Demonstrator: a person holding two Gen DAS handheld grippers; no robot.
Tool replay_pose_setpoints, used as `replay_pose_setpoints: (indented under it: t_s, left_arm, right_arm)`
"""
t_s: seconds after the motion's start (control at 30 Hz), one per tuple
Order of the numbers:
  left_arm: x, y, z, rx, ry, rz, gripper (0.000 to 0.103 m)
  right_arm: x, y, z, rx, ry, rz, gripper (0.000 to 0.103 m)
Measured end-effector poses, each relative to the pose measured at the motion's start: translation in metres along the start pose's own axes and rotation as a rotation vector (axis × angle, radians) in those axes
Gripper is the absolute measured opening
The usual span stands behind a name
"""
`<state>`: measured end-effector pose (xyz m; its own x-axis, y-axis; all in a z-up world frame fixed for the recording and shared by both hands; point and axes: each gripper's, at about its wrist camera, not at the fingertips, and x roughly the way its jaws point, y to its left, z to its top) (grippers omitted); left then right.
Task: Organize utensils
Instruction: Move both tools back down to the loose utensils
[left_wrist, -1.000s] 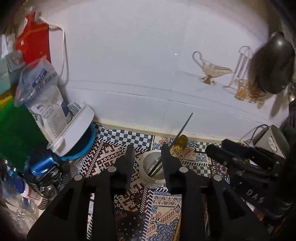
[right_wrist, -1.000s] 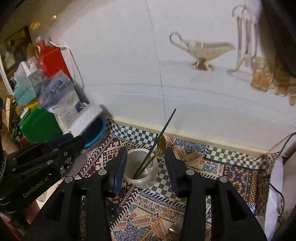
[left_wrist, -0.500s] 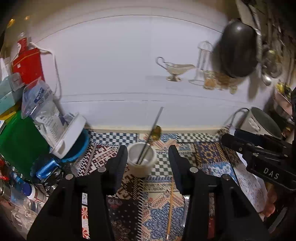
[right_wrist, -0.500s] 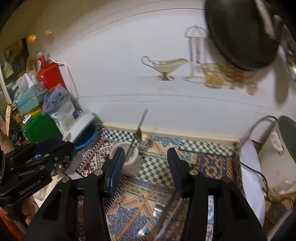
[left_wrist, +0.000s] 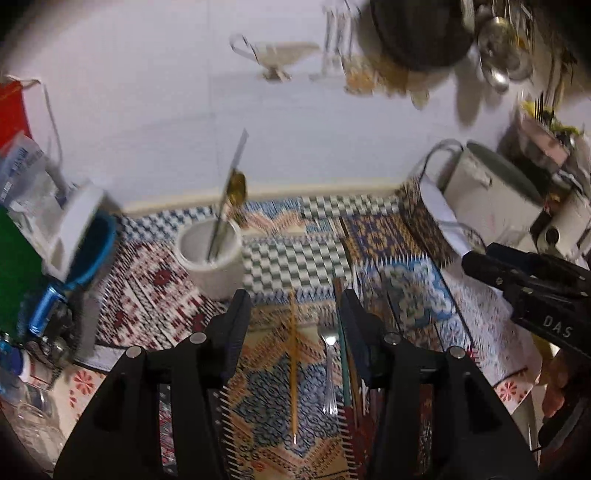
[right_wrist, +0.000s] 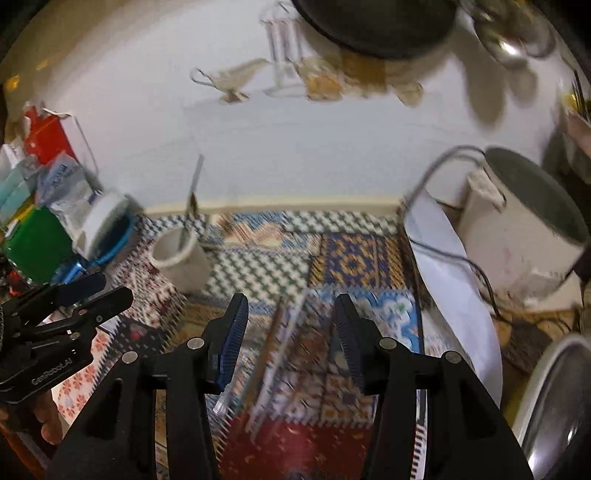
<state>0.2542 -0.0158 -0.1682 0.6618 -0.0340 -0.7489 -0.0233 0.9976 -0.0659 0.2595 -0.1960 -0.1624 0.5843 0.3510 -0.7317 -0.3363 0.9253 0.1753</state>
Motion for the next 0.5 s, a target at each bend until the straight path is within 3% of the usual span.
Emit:
replay_pose_setpoints:
  t_s: [0.2,0.5]
  left_arm:
    - [0.046,-0.009,-0.025,0.018,0.124,0.006,0.049]
    - [0.102,-0.007,-0.062,0.020,0.287,0.001,0.049]
  right_arm:
    - [0.032,-0.020,-0.032,0.038,0.125,-0.030,0.045]
    - [0.093,-0.026,-0.073,0.085,0.308,-0.004,0.045]
